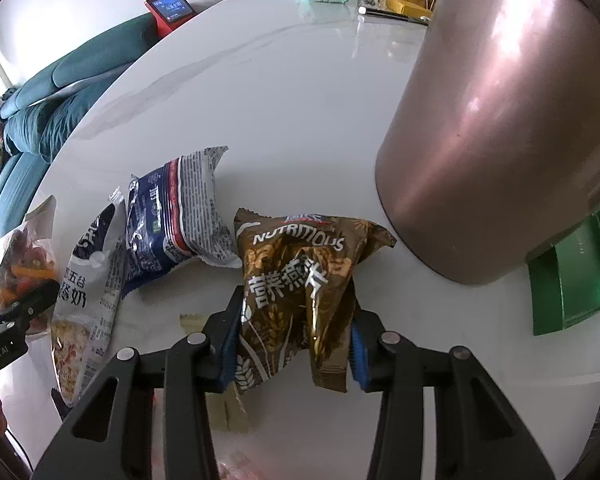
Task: Organize snacks
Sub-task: 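Grasp the green-label chip bag with left tool while right tool grasps brown oat packet, then carry the chip bag with left tool while right tool carries oat packet to green tray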
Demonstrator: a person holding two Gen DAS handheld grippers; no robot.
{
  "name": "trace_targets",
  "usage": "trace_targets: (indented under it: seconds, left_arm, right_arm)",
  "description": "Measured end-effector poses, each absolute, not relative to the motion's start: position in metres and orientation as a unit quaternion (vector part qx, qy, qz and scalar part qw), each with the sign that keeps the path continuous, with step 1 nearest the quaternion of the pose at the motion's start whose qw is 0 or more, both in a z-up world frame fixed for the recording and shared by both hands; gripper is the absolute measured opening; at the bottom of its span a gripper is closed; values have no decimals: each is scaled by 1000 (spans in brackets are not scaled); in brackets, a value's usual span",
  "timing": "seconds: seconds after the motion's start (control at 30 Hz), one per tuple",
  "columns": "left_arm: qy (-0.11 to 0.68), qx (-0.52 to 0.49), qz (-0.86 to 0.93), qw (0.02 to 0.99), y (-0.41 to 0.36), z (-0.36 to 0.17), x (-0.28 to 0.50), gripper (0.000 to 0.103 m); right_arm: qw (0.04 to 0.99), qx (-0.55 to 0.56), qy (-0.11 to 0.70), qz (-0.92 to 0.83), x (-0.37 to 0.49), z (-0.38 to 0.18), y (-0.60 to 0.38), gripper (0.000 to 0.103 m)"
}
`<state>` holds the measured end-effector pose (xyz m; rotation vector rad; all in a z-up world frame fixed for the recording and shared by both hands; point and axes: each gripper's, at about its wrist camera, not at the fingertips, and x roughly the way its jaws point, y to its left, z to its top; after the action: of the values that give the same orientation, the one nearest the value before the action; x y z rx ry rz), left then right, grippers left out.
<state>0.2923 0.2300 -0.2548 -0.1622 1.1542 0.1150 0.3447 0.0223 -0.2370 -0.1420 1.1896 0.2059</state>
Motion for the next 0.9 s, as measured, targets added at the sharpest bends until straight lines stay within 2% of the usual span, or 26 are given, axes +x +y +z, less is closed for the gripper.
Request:
trace_targets:
  seconds: [0.1, 0.53, 0.9]
  left_arm:
    - [540, -77, 48, 836, 227, -250, 289, 63]
    - [522, -51, 18, 851, 204, -219, 271, 63]
    - [506, -9, -27, 862, 139, -187, 245, 63]
  right_arm:
    - [823, -65, 556, 98, 341, -232, 20, 43]
    - [839, -33, 536, 91, 308, -204, -2, 43]
    - [848, 4, 522, 90, 263, -173, -63, 43]
